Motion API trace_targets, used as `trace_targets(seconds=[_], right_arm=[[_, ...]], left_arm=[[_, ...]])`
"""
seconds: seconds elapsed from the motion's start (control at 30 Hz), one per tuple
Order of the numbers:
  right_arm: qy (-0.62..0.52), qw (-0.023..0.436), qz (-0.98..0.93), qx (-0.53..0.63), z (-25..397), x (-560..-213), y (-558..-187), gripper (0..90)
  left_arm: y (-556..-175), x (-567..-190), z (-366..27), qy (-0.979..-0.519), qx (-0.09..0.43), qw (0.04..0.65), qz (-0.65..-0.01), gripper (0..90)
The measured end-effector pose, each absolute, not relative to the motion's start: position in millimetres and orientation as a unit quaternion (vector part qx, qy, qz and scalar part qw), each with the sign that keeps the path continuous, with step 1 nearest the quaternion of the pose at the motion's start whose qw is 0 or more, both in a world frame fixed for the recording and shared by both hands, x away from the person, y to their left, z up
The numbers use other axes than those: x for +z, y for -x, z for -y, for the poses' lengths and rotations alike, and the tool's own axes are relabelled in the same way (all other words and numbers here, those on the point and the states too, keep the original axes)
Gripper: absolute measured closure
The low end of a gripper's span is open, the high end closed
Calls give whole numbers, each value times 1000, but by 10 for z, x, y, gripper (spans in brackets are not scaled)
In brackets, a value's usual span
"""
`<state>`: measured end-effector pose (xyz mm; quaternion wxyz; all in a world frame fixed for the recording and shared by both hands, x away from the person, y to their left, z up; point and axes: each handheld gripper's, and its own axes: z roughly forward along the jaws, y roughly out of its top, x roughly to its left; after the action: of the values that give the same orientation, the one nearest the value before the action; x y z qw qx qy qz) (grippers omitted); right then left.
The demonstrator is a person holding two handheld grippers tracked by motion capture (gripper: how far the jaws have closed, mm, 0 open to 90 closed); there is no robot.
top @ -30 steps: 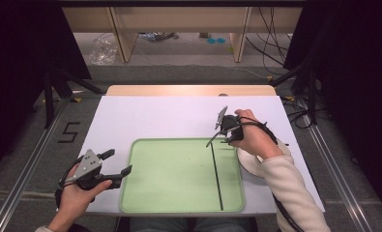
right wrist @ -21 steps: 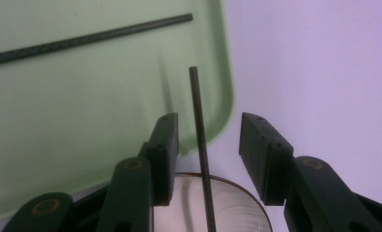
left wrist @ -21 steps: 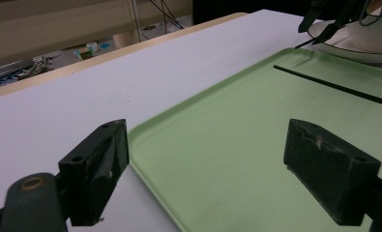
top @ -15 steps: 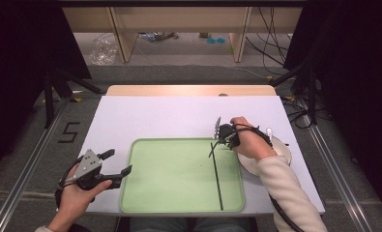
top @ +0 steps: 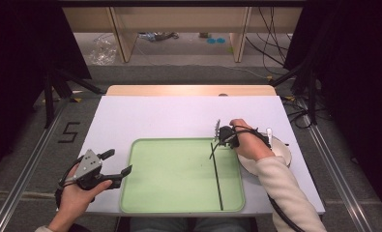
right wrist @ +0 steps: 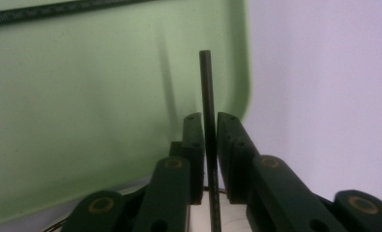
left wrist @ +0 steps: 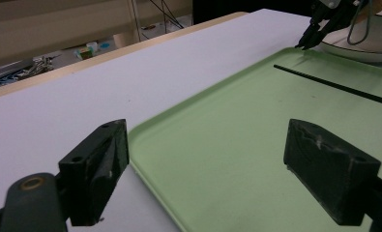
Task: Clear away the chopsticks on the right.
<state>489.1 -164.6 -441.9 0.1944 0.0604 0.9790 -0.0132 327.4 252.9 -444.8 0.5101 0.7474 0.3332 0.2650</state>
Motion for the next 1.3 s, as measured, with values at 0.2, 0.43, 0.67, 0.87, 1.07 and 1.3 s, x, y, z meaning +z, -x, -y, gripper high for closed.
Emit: trace_targets(seconds=[0.2, 0.43, 0.67, 0.87, 1.07, 1.3], right_arm=[[-51, 213, -976, -15, 1653, -4401, -4886, 876], [-36, 240, -970, -2, 1626, -4309, -4864, 878], [-51, 262, -963, 20, 1593, -4187, -4816, 878], [-48, 285, -956, 47, 1570, -4057, -4795, 878], [-65, 299, -948, 82, 1546, -3935, -4749, 878], [-80, 324, -934, 125, 1536, -3784, -4698, 878]], left_arm=[[-3276, -4448, -2529, -747, 265, 510, -333, 161], [-3273, -4447, -2529, -747, 265, 511, -333, 161], [-3274, -4447, -2529, -747, 265, 511, -334, 161], [-3274, -4447, -2529, -747, 265, 511, -333, 161], [-3274, -4447, -2531, -747, 266, 511, -333, 160], [-3275, -4447, -2532, -747, 266, 510, -333, 161]])
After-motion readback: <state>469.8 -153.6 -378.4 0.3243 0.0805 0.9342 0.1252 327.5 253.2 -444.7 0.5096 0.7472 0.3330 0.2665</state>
